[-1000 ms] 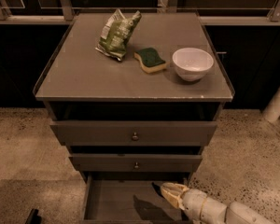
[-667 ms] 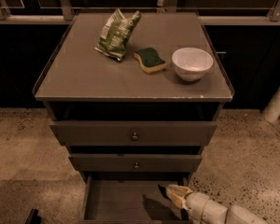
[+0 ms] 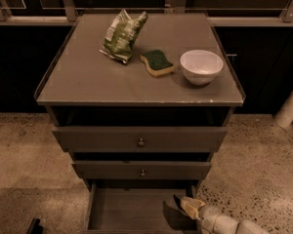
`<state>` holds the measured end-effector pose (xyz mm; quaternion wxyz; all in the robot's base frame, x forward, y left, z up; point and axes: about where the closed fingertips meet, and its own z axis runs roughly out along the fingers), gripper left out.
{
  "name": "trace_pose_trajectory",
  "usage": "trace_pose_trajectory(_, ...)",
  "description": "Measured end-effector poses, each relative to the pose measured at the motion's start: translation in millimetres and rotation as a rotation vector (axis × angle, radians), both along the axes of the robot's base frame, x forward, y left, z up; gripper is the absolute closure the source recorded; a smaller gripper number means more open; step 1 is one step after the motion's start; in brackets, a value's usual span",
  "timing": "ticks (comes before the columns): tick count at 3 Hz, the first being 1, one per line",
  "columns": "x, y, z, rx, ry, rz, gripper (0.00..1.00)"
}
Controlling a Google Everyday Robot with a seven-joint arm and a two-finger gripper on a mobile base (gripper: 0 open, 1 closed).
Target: Place rxbar chocolate into bottom drawer
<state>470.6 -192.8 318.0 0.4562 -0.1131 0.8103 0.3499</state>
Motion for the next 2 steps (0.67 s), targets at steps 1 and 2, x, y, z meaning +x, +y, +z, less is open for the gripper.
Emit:
trace_pose_trajectory(1, 4.5, -8.2, -36.7, 0.018, 0.059, -0.032, 1.00)
trace_pose_trajectory(2, 6.5, -13.1, -68.8, 0.028, 0.122, -0.058, 1.00)
